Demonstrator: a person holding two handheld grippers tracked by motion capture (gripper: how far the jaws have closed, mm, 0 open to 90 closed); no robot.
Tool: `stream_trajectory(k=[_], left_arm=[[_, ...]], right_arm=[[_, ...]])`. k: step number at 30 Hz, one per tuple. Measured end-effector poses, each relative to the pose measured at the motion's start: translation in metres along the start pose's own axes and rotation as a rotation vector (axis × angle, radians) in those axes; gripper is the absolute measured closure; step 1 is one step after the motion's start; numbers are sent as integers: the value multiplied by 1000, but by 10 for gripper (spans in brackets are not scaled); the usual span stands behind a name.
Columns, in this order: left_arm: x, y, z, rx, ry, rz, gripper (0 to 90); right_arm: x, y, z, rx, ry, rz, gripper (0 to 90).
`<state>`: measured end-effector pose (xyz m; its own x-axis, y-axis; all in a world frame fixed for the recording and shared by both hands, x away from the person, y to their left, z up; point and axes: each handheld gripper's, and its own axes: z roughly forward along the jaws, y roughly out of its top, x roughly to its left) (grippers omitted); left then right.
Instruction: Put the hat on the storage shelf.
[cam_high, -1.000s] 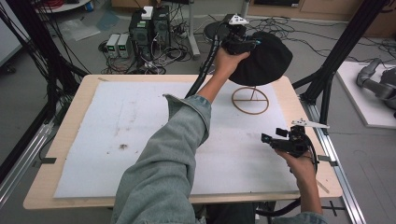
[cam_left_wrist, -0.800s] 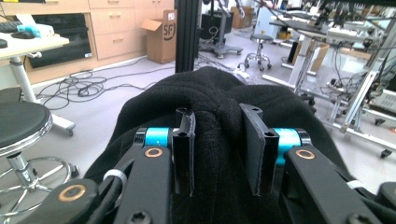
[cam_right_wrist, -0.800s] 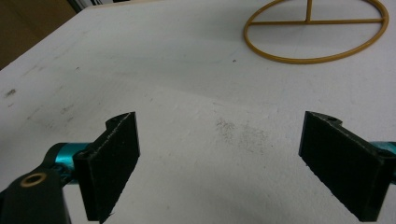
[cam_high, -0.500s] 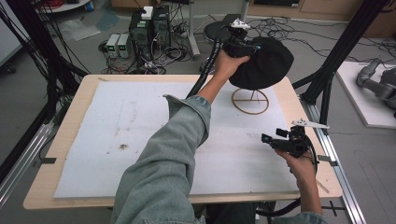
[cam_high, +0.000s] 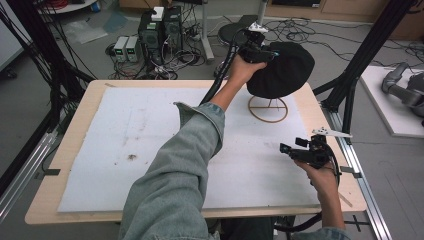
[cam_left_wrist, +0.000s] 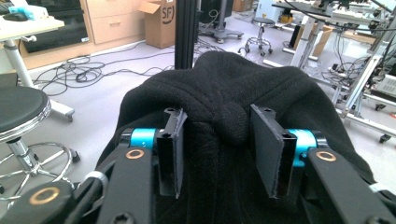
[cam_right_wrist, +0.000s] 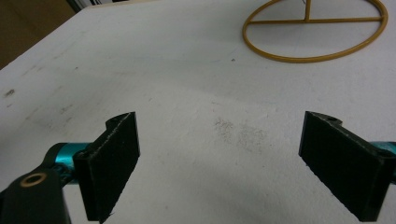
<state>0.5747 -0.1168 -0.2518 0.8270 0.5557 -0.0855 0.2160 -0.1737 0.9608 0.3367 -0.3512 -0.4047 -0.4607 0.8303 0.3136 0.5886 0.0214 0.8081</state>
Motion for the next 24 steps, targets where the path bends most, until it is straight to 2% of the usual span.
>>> stream_trajectory(k=[3,8,13,16,19,24], left_arm=[[0,-1,1,2,-1,-5,539],[-1,-2,3,13,2,11,467],[0,-1,1,3,5,11,416],[-1,3,-4,-26,-3,16,412],[-2,6,-7,-21,5,43,410],[1,7,-14,-9,12,42,399]], right_arm=[[-1,0,0,-3,-2,-4,123],[-1,0,0,-3,-1,-4,123],[-2,0,0,-4,-1,-6,123],[-2,0,0,-2,-2,-9,123],[-1,0,0,-2,-1,-6,123],[-1,0,0,-3,-2,-5,122]])
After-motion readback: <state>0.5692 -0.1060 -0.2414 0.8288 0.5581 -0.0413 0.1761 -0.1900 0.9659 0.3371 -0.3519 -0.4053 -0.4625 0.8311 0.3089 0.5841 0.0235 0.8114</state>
